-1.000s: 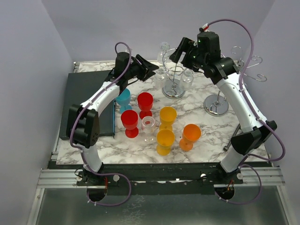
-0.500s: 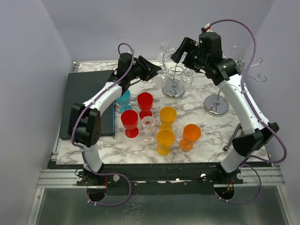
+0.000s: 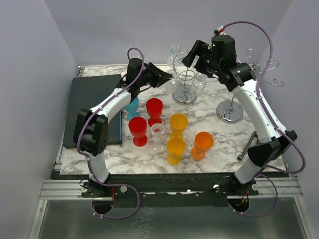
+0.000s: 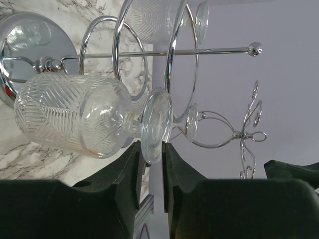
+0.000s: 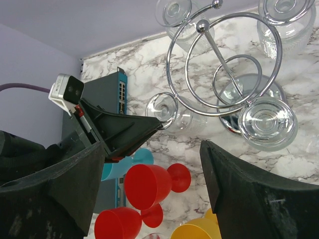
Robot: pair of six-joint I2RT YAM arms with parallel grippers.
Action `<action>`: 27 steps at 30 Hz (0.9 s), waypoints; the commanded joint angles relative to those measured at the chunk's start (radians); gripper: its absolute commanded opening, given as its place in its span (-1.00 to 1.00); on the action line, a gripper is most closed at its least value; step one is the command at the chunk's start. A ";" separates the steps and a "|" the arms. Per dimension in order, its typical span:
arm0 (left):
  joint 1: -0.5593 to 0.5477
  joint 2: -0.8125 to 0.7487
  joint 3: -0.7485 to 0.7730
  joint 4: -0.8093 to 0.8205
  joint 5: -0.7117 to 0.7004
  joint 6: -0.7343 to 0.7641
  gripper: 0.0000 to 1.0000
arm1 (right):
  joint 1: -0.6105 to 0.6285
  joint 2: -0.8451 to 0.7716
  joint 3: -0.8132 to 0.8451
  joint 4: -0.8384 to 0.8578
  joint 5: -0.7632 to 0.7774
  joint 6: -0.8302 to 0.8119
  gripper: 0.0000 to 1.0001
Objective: Take the wine glass off the wine glass rack
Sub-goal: Pick up the wine glass from the wine rack.
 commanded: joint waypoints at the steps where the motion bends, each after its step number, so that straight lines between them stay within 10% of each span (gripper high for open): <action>1: -0.004 -0.004 -0.016 0.030 0.022 0.003 -0.51 | 0.008 -0.027 -0.008 0.021 0.027 0.001 0.66; 12: -0.004 -0.035 -0.043 0.056 0.036 0.005 -0.99 | 0.008 -0.028 -0.010 0.015 0.034 -0.001 0.66; 27: 0.003 -0.084 -0.061 0.132 0.084 -0.031 -1.00 | 0.008 -0.024 -0.008 0.012 0.043 -0.003 0.66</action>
